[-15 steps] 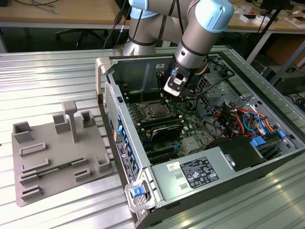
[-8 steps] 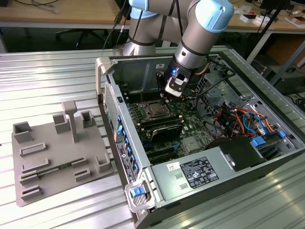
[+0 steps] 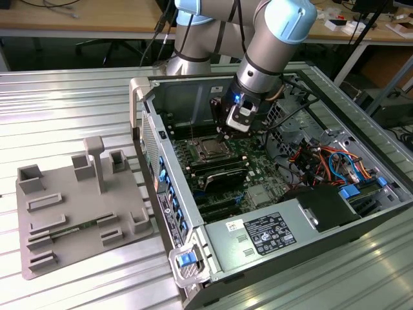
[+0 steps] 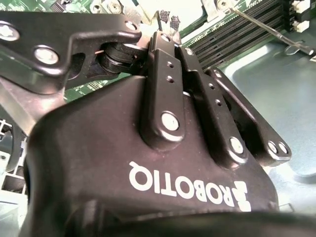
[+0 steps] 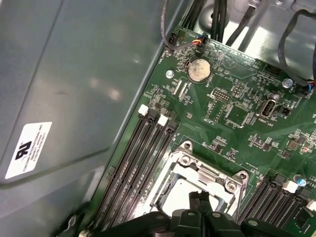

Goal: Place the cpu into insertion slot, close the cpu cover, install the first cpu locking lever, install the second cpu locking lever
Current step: 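Install the first cpu locking lever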

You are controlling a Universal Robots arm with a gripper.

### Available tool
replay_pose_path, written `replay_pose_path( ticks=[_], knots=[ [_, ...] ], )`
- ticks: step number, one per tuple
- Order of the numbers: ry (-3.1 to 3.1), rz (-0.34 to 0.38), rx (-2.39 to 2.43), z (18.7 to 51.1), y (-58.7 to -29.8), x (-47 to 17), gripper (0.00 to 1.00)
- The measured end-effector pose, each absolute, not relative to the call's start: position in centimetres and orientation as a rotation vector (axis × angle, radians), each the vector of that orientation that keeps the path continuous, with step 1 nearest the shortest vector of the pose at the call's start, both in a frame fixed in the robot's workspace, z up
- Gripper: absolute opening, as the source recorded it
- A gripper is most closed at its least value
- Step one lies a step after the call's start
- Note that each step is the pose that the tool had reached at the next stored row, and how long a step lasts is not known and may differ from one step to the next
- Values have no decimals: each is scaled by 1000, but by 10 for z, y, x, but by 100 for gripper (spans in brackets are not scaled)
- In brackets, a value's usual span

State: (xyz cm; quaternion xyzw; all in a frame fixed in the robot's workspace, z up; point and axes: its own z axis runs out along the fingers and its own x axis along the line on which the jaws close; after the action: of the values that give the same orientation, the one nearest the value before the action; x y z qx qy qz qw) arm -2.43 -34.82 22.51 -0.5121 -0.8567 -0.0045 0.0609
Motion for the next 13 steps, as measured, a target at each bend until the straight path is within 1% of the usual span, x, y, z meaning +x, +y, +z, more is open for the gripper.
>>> replay_pose_path(
  ticks=[13],
  knots=[
    [-2676, -4, -1398, 225, -348, -24, 11]
  ],
)
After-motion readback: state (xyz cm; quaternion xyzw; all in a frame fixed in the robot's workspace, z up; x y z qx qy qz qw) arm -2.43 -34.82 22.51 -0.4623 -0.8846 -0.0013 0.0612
